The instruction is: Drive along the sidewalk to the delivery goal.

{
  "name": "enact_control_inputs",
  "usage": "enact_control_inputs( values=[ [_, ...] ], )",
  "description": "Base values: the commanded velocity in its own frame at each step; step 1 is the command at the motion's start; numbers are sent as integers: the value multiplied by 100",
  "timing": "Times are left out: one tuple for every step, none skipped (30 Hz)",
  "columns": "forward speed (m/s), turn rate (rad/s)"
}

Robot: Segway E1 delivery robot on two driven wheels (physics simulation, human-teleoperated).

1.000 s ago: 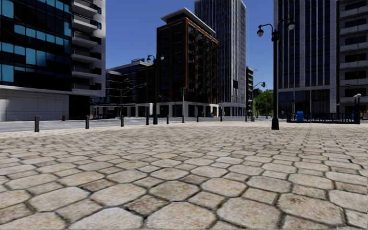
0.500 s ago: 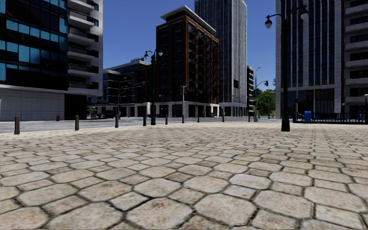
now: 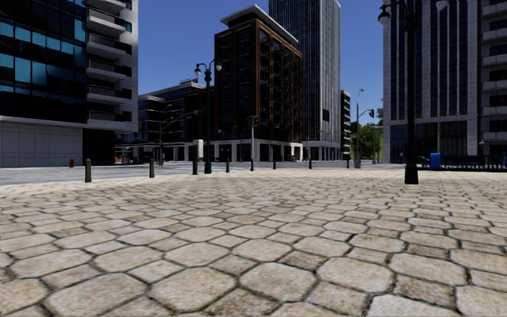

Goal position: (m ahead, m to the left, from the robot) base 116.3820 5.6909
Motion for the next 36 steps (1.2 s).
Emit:
enact_control_inputs(
  values=[
    [200, 0],
    [200, 0],
    [200, 0],
    [200, 0],
    [200, 0],
    [200, 0],
    [200, 0],
    [200, 0],
    [200, 0],
    [200, 0],
    [200, 0],
    [200, 0],
    [200, 0],
    [200, 0],
    [200, 0],
    [200, 0],
    [200, 0],
    [200, 0],
    [200, 0],
    [200, 0],
    [200, 0],
    [200, 0],
    [200, 0],
    [200, 0],
    [200, 0],
    [200, 0],
    [200, 0],
    [200, 0],
    [200, 0],
    [200, 0],
    [200, 0],
    [200, 0],
    [200, 0],
    [200, 0],
    [200, 0],
    [200, 0]
  ],
)
